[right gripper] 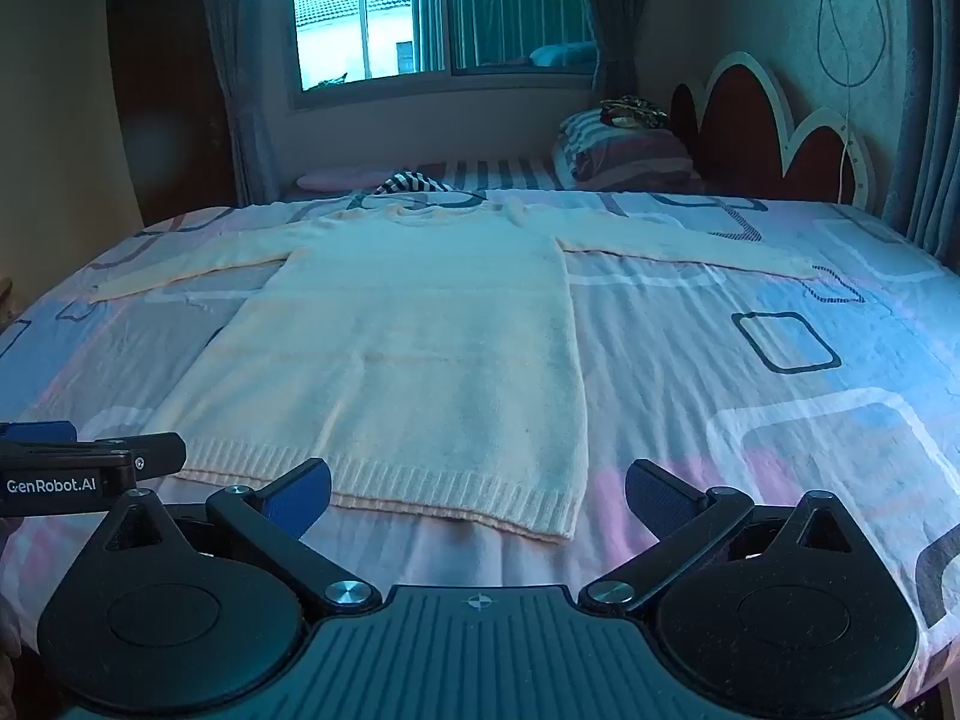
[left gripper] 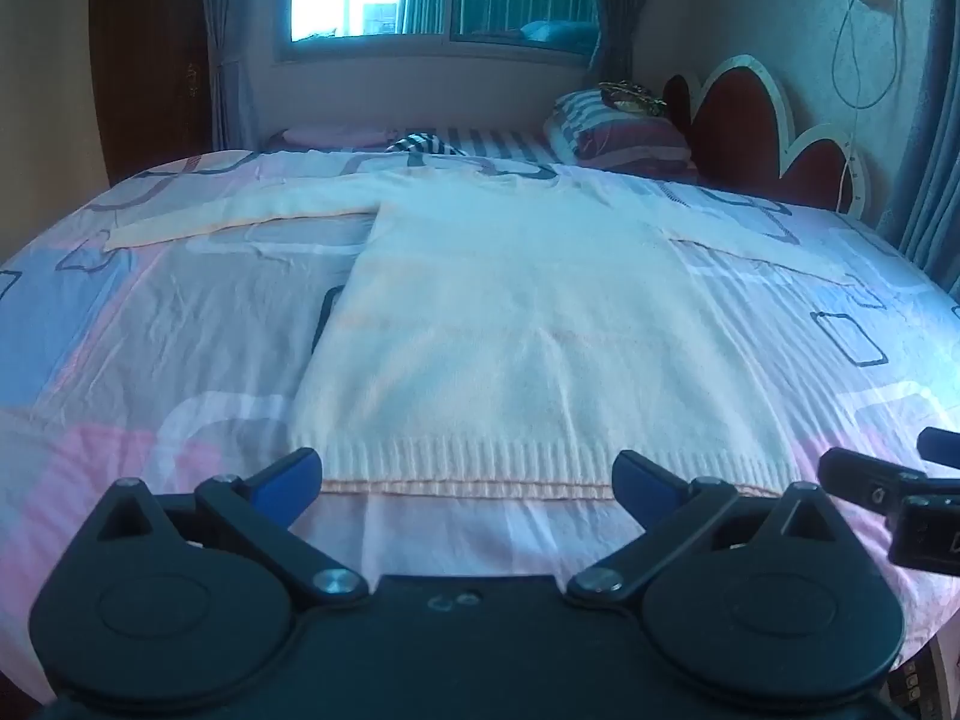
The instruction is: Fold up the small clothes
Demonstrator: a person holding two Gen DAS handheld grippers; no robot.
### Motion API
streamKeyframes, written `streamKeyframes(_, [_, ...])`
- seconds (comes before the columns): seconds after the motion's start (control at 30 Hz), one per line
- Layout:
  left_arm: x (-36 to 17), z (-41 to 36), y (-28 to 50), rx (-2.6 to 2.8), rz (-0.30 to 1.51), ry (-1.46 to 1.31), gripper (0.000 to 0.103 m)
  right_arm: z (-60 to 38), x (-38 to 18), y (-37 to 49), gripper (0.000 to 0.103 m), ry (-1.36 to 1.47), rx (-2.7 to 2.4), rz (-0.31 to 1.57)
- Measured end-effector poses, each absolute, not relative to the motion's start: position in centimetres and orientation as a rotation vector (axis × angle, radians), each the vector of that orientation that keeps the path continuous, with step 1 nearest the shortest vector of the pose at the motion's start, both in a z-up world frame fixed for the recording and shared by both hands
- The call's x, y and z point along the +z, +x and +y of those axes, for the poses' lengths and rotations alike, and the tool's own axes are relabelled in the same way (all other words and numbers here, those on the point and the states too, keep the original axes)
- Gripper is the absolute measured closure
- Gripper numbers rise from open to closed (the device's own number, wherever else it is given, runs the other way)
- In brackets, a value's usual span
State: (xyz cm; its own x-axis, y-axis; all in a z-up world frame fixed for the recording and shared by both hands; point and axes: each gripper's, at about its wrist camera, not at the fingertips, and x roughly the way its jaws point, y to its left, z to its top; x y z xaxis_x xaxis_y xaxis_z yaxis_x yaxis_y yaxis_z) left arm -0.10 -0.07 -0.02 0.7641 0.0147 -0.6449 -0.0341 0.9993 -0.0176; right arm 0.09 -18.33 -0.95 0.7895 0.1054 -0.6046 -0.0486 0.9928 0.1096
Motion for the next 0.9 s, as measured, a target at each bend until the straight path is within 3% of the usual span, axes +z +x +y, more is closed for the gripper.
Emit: streamKeyframes(0.9, [-0.2,0.4,-0.1,0.030,0.733,-0.041,0.001,-18.2,-1.1,-0.3,0.000,0.088,0.076,0.655])
